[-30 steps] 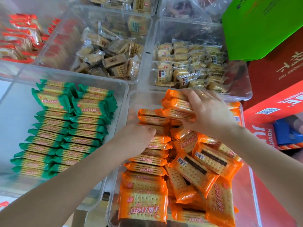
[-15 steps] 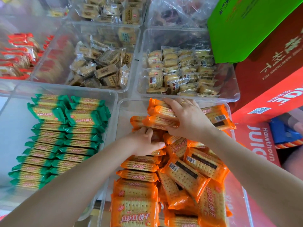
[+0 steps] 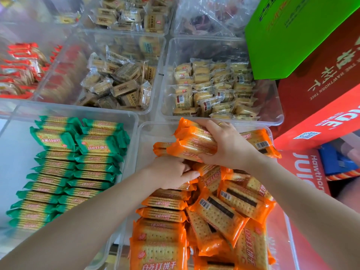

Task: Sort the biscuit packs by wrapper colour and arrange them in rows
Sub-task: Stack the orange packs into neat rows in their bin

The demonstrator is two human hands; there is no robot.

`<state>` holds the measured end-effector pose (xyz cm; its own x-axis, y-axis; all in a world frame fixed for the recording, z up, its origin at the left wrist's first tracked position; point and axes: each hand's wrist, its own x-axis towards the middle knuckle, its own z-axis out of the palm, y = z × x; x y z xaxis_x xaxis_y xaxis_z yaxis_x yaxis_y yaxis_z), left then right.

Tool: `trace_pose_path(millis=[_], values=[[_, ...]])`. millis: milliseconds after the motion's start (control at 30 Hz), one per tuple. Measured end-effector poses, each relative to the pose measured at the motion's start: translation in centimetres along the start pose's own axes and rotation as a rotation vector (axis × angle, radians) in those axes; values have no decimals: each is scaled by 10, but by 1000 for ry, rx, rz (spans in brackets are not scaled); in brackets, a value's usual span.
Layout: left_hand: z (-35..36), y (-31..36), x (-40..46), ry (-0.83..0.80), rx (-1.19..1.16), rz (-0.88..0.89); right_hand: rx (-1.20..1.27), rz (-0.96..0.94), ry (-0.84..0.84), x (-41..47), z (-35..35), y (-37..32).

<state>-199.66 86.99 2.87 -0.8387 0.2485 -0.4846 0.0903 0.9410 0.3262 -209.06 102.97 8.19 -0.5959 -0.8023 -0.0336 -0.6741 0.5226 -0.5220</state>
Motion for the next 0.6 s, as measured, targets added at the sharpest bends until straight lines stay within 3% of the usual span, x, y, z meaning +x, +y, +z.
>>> trace_pose_path(millis=[167,300,367,500,600], values=[[-3,-3,13,27,-346,-89,183,68,-5,-6,-8,0],[-5,-4,23,13,-432,-184,219,108,55,-8,-14,-1],[2,-6,31,36,-274,-173,205,138,81,-11,-18,-3],[-5,-5,32,-197,388,-52,129,164,214,-20,-20,-3],[-12,-1,33,-181,496,-6,191,207,299,-25,-17,-4]])
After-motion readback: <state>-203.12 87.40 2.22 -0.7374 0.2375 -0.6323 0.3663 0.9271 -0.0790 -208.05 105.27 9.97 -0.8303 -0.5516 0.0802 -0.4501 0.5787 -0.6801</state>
